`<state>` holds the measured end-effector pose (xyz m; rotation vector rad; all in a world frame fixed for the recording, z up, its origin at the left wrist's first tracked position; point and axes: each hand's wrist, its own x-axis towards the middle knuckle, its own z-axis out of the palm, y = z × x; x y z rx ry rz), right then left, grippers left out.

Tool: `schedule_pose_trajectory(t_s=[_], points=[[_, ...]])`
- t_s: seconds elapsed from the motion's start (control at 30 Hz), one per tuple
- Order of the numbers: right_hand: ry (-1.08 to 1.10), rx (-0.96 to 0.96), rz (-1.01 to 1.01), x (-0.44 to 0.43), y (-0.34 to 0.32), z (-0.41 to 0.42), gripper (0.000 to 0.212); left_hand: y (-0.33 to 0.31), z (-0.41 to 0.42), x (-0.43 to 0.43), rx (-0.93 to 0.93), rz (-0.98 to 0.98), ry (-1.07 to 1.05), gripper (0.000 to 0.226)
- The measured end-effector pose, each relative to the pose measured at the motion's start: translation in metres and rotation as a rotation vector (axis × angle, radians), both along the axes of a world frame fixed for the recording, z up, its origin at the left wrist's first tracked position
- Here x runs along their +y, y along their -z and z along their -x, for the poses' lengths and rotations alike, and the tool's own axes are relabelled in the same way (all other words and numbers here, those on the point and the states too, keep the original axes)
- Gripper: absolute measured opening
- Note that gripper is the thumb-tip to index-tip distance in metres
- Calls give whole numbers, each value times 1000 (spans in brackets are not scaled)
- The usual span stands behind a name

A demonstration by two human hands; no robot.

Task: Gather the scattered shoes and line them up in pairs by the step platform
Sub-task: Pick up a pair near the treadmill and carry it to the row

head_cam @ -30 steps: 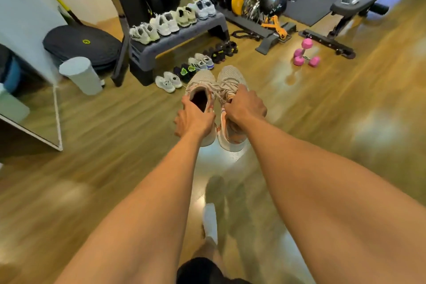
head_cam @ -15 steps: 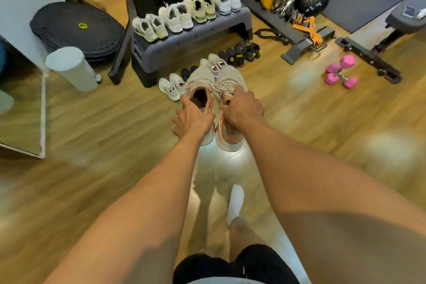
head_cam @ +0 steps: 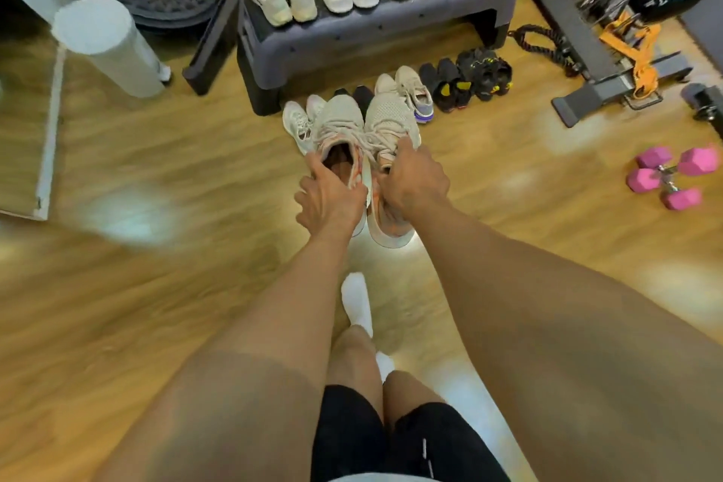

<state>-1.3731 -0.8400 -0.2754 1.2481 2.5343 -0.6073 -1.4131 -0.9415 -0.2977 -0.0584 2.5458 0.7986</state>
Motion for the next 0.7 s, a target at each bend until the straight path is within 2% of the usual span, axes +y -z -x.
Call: schedule_pose_trajectory(t_s=[0.33, 0.7], points=[[-144, -121, 71, 78, 191, 96, 51, 193, 74, 76, -110, 61, -160, 99], [-342, -149, 112, 112, 477, 168, 54, 467, 131, 103, -138, 67, -253, 98]])
